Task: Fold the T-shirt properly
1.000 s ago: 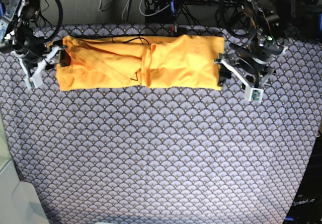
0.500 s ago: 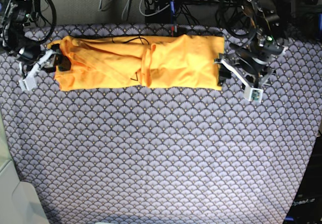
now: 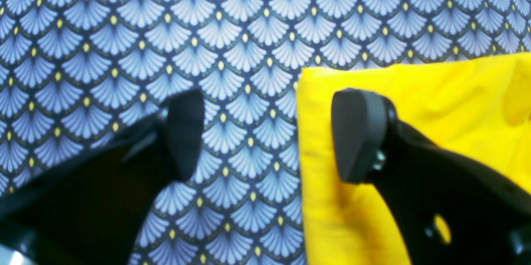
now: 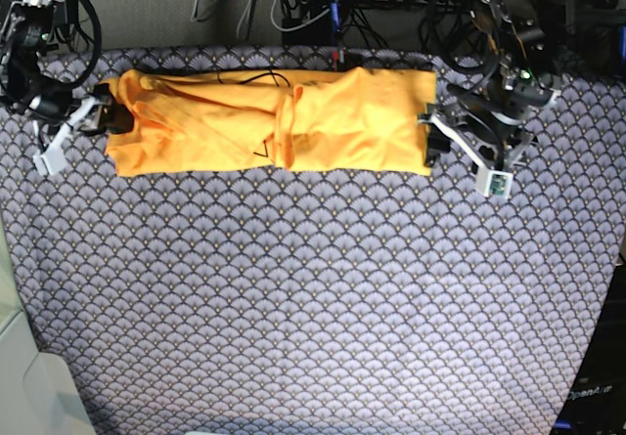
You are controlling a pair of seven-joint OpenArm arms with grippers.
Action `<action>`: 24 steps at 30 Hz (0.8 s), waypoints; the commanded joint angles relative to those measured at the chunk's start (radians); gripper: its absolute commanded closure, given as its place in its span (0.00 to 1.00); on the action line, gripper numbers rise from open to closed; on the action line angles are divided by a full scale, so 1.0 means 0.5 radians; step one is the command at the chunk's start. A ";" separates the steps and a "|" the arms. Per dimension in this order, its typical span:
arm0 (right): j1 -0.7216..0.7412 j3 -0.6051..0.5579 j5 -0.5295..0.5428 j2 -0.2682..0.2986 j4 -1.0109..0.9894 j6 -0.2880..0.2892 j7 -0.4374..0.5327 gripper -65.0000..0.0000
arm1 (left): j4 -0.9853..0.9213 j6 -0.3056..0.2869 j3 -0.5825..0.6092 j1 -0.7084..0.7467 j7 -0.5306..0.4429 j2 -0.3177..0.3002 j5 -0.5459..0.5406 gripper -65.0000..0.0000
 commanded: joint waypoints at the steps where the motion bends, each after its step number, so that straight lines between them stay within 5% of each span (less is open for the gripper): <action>1: 0.044 0.011 0.052 0.034 0.029 0.000 0.032 0.34 | 0.031 -0.007 -0.004 -0.013 -0.040 -0.006 -0.023 0.29; 19: 0.065 -0.173 0.292 0.049 -0.217 0.000 0.050 0.34 | 0.031 -0.007 -0.004 0.000 -0.040 -0.043 -0.033 0.29; 24: 0.065 -0.167 0.301 0.126 -0.217 0.000 0.028 0.34 | 0.031 -0.007 -0.004 0.000 -0.040 -0.043 -0.033 0.29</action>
